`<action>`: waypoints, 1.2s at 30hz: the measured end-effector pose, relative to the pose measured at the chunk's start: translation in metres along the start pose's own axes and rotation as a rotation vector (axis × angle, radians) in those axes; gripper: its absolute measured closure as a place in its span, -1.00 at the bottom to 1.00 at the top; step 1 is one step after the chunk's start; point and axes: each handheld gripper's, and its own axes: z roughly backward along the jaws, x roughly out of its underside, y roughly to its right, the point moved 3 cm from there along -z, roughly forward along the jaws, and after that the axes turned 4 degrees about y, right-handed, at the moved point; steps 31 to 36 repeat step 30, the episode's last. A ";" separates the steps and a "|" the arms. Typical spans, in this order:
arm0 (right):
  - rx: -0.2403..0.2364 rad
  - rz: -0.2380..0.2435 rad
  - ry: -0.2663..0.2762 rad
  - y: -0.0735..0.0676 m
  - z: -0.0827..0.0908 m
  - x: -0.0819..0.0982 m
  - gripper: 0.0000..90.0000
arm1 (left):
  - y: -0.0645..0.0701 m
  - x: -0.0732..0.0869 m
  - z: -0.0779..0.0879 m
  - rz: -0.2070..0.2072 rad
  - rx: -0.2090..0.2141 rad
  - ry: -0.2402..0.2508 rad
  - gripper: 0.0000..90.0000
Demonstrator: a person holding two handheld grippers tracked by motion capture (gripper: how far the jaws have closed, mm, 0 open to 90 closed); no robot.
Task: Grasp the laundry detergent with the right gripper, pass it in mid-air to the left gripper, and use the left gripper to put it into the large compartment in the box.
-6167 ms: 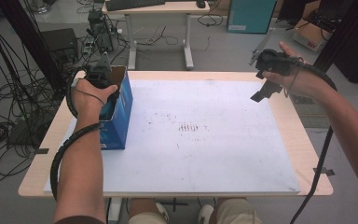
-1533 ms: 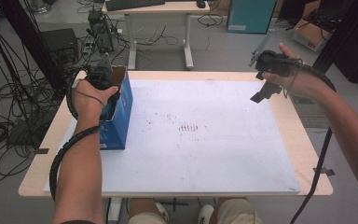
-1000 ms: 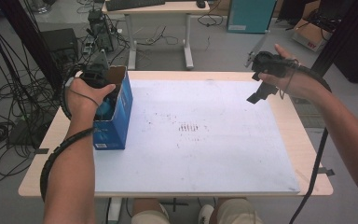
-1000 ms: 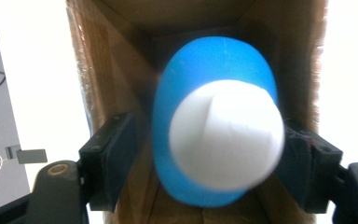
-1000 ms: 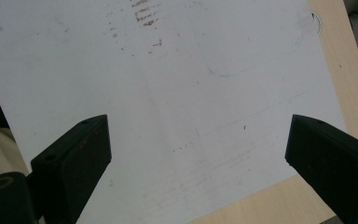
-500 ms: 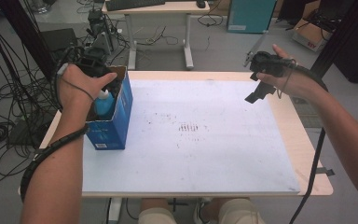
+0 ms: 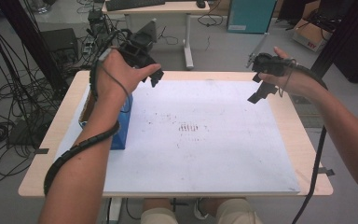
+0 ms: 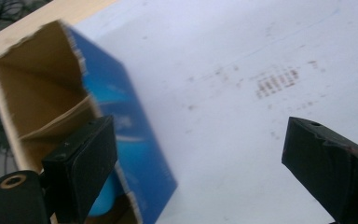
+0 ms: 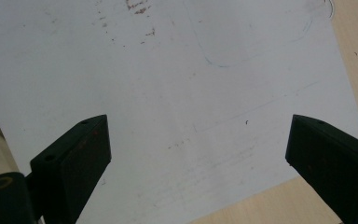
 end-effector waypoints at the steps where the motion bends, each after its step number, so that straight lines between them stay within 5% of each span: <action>1: -0.003 0.001 0.002 0.000 -0.001 0.000 -0.85 | 0.004 -0.003 -0.002 -0.004 0.006 0.001 -0.77; 14: 0.001 -0.015 -0.010 0.003 -0.002 0.006 -0.85 | 0.025 -0.018 -0.019 -0.045 0.067 0.014 -0.79; 36: 0.008 -0.025 -0.030 -0.004 -0.003 0.007 -0.85 | 0.023 -0.007 -0.017 -0.040 0.078 0.012 -0.80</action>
